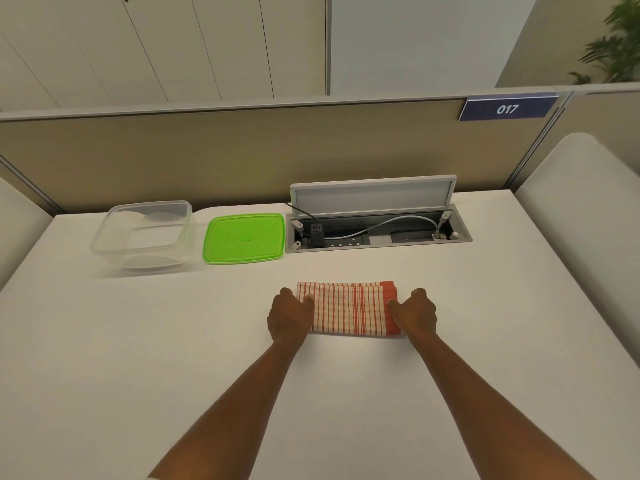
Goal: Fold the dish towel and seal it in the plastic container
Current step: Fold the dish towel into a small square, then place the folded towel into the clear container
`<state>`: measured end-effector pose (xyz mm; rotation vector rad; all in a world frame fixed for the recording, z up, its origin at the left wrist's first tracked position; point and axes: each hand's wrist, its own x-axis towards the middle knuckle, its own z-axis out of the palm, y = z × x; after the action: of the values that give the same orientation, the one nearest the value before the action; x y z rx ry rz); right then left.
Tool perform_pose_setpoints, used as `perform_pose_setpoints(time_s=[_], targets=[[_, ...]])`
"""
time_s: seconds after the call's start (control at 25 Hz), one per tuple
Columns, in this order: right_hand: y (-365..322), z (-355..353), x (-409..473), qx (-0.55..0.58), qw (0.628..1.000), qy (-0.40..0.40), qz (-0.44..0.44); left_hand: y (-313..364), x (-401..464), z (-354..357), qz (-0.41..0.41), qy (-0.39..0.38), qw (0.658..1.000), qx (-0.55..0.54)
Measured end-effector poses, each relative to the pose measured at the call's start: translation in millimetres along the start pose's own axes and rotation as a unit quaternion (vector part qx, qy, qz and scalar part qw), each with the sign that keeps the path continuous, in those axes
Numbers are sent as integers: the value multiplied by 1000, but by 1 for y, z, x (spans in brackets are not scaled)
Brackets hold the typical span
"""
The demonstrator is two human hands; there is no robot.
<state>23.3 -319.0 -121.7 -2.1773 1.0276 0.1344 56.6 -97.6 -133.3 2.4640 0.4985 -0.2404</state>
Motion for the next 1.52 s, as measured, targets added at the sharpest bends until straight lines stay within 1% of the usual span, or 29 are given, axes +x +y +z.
perform_pose_setpoints(time_s=[0.12, 0.2, 0.32, 0.4, 0.48, 0.64, 0.72, 0.88, 0.96, 1.16, 1.36, 1.52], targets=[[-3, 5, -1, -27, 999, -38, -10, -1, 3, -1, -48, -41, 998, 29], [-3, 6, -1, -38, 998, -57, -9, -4, 6, -3, -59, -73, 996, 8], [2, 5, 1, -40, 996, -81, -6, -11, 4, -7, -39, -110, 993, -31], [4, 4, 3, -38, 994, -101, -9, -14, 0, -11, -17, -119, 992, -45], [5, 3, 2, -14, 993, -117, 0, -19, -4, -15, 2, -128, 989, -69], [8, 1, -4, 94, 981, -165, 41, -33, -12, -27, 27, -145, 979, -142], [8, 0, -12, 123, 972, -196, 45, -37, -21, -35, 35, -135, 976, -166], [1, 0, -31, 163, 957, -239, 13, -45, -38, -54, 46, -97, 976, -192], [-4, 2, -38, 175, 953, -247, -9, -50, -42, -64, 51, -82, 975, -200], [-28, 20, -60, 165, 954, -235, -83, -73, -43, -96, 42, -34, 979, -197], [-69, 46, -86, 148, 954, -230, -122, -104, -28, -133, 32, -9, 974, -225], [-106, 74, -108, 152, 958, -207, -127, -128, -1, -171, 36, 18, 975, -220]])
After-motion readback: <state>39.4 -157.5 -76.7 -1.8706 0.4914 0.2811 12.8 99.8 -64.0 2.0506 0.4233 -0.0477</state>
